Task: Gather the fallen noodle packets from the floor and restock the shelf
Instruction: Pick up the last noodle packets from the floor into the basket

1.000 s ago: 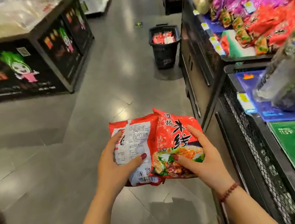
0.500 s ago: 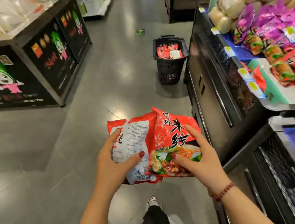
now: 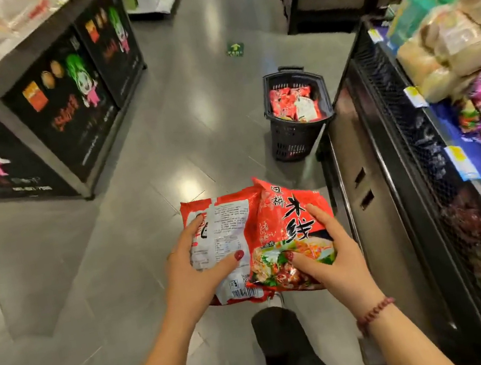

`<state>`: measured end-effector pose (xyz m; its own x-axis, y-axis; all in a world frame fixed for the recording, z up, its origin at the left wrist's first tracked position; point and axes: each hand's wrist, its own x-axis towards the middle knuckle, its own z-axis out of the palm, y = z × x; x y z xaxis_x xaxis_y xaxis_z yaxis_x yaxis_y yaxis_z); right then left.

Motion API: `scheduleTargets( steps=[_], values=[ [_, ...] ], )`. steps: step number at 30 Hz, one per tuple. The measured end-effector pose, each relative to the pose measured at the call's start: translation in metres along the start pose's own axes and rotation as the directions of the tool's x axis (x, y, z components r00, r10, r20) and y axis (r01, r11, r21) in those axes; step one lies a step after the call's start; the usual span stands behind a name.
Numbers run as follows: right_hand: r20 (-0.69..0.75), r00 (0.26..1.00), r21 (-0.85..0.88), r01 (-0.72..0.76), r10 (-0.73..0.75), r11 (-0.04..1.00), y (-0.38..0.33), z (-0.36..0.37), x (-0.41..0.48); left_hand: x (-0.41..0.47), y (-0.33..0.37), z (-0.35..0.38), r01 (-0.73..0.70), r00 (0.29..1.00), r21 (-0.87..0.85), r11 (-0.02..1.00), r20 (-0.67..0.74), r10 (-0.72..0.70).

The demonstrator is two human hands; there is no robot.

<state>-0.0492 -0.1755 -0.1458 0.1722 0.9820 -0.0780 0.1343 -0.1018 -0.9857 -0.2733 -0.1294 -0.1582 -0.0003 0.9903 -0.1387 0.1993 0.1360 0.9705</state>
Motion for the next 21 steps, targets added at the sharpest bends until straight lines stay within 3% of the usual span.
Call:
scheduleTargets(
  steps=[5, 10, 21],
  values=[
    [0.025, 1.0, 0.015, 0.016, -0.016, 1.0, -0.001, 0.001, 0.144, 0.135, 0.012, 0.022, -0.031, 0.996, 0.096, 0.995, -0.086, 0.039],
    [0.034, 0.999, -0.01, 0.024, -0.023, 1.0, -0.011, -0.008, 0.271, 0.256, 0.044, 0.039, -0.035, 0.995, 0.175, 0.984, -0.084, 0.05],
    [-0.026, 0.998, -0.034, -0.052, 0.051, 0.998, -0.014, 0.023, 0.505, 0.509, 0.054, 0.05, -0.068, 0.998, 0.157, 0.985, 0.004, 0.068]
  ],
)
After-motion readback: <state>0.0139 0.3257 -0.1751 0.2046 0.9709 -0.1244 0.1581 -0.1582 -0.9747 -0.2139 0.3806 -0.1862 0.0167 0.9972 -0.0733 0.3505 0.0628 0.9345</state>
